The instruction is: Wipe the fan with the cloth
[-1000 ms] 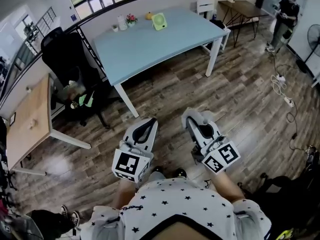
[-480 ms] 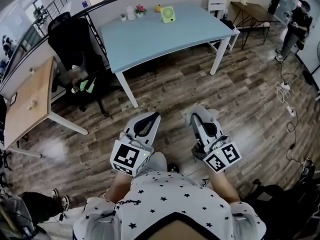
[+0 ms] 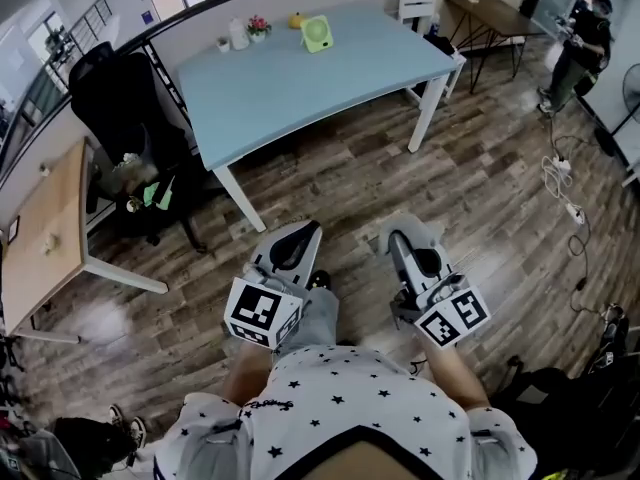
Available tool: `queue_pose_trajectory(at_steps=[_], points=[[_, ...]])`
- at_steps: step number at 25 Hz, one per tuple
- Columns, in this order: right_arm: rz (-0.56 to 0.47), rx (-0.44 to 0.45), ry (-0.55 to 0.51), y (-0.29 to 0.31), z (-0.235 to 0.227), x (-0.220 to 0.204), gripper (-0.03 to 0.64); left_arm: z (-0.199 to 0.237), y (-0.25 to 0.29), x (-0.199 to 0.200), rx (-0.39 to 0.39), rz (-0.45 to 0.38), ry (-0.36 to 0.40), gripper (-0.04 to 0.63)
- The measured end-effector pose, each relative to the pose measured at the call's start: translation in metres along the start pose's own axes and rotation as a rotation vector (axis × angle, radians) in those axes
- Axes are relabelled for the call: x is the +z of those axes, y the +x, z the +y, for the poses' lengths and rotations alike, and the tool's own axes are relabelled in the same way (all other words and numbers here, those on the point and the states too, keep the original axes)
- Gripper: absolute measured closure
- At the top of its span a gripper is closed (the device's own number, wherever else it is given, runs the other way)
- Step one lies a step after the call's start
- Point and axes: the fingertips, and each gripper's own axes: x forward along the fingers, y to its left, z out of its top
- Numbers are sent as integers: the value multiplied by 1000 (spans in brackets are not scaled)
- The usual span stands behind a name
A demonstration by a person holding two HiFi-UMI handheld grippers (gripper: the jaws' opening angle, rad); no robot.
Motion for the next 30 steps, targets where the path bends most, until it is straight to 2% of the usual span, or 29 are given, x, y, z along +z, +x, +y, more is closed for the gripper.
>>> queue_pose_trajectory(at_steps=[5,11,15,22,30], points=[[7,-41,-18,42,-35,2,572,34,49,7,-55,-26,13,563],[13,-72,-10,99,-72,5,572,79,100,9,-95,-17,23,563],[18,-66,-11,139,-90,4,572,116,121,8,-81,-5,37,563],[34,-83,19,196,-120,-2,572,174,154,4,-65,5,16,563],[41,-18,4,267,-126,-6,572,230,171,3,-56,-3,-8,563]])
